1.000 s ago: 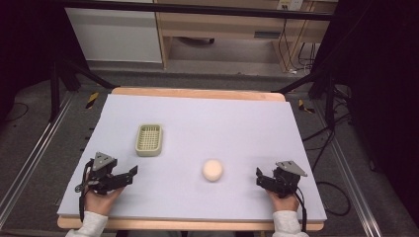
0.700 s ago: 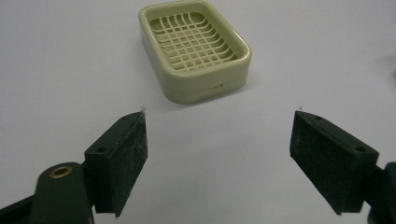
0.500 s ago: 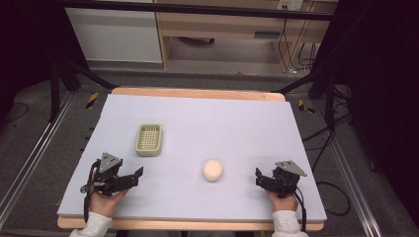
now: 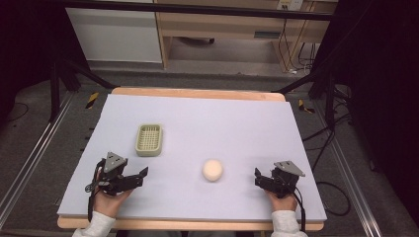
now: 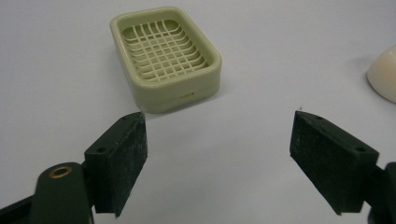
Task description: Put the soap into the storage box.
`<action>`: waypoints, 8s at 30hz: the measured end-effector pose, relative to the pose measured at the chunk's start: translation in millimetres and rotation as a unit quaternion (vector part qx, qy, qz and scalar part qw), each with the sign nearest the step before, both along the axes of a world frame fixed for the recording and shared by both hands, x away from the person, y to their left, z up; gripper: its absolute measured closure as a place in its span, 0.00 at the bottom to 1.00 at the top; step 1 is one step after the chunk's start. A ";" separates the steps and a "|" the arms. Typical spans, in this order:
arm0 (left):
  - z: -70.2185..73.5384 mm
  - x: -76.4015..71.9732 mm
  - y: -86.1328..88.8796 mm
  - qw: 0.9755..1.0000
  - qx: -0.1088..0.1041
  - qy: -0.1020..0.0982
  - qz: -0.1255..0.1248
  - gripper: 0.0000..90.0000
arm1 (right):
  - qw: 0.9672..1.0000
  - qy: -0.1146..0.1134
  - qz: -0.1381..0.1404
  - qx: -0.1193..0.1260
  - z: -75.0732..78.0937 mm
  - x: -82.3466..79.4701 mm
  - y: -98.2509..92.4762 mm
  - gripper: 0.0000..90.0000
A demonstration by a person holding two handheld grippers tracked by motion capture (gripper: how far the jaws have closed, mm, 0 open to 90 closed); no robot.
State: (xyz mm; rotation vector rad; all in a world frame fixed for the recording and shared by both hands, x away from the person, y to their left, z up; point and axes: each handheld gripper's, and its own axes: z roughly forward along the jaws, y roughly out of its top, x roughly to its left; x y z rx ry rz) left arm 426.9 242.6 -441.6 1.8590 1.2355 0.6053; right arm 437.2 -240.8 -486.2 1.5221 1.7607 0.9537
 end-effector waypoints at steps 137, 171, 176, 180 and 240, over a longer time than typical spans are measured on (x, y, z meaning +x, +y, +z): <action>8.0 32.6 -179.2 0.989 0.021 0.018 -0.145 0.16 | 1.000 0.003 0.002 -0.003 0.0 0.1 1.3 0.07; -14.0 40.6 -210.1 0.985 0.049 0.044 -0.160 0.14 | 1.000 0.005 0.002 -0.001 -0.2 0.4 1.1 0.08; -18.8 41.9 -214.0 0.984 0.054 0.048 -0.161 0.14 | 1.000 0.005 0.001 0.000 -0.1 0.3 1.0 0.08; -22.3 42.7 -216.0 0.984 0.055 0.053 -0.162 0.16 | 1.000 0.005 0.002 -0.001 -0.2 0.3 0.9 0.08; -33.8 43.1 -220.1 0.984 0.044 0.069 -0.160 0.27 | 1.000 0.007 0.002 0.000 -0.1 0.6 1.0 0.08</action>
